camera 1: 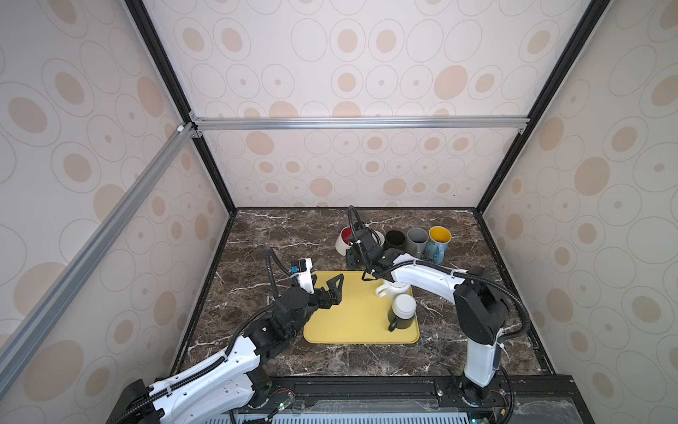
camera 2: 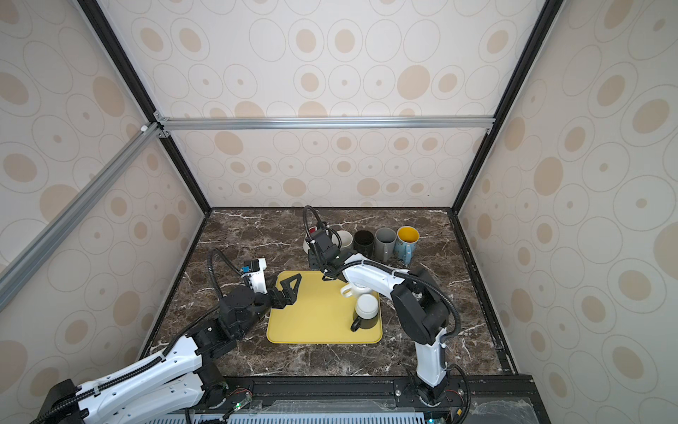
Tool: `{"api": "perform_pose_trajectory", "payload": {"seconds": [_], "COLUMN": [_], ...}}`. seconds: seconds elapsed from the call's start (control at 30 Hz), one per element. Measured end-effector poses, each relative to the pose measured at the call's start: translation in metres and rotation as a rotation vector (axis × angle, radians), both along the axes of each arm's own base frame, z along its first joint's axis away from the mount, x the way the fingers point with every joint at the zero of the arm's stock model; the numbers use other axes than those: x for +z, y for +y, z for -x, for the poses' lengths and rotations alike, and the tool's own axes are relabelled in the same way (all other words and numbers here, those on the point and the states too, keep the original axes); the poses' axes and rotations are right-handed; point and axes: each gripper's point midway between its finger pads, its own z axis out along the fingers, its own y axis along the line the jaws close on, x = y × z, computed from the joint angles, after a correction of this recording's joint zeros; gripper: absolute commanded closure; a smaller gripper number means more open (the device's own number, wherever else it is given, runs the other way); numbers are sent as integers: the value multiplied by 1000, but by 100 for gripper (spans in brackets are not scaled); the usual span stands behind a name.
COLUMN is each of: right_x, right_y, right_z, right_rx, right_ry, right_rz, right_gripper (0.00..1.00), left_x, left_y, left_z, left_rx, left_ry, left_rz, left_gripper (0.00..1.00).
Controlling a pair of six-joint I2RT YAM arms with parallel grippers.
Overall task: Turn the mug right side up
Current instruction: 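Lower the red-lined white mug upright beside the white mug with the right gripper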
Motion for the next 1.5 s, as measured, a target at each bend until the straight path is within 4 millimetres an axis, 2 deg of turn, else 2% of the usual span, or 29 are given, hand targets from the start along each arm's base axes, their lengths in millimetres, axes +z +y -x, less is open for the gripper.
{"api": "perform_pose_trajectory", "payload": {"seconds": [0.37, 0.77, 1.17, 1.5], "right_x": [-29, -35, -62, -62], "right_y": [-1, -3, -6, -9], "right_z": [-13, -18, -17, -23], "right_rx": [-38, -57, -60, -87], "right_ry": [29, 32, 74, 66], "right_rz": [90, 129, 173, 175], "right_gripper": [100, 100, 100, 100], "left_x": [0, 1, 2, 0], "left_y": [0, 0, 3, 3], "left_z": [0, 0, 3, 3], "left_rx": [-3, -4, -3, -3], "left_ry": [-8, -11, -18, -15], "left_rz": [-15, -13, -5, -8], "left_gripper": [3, 3, 2, 2]}}
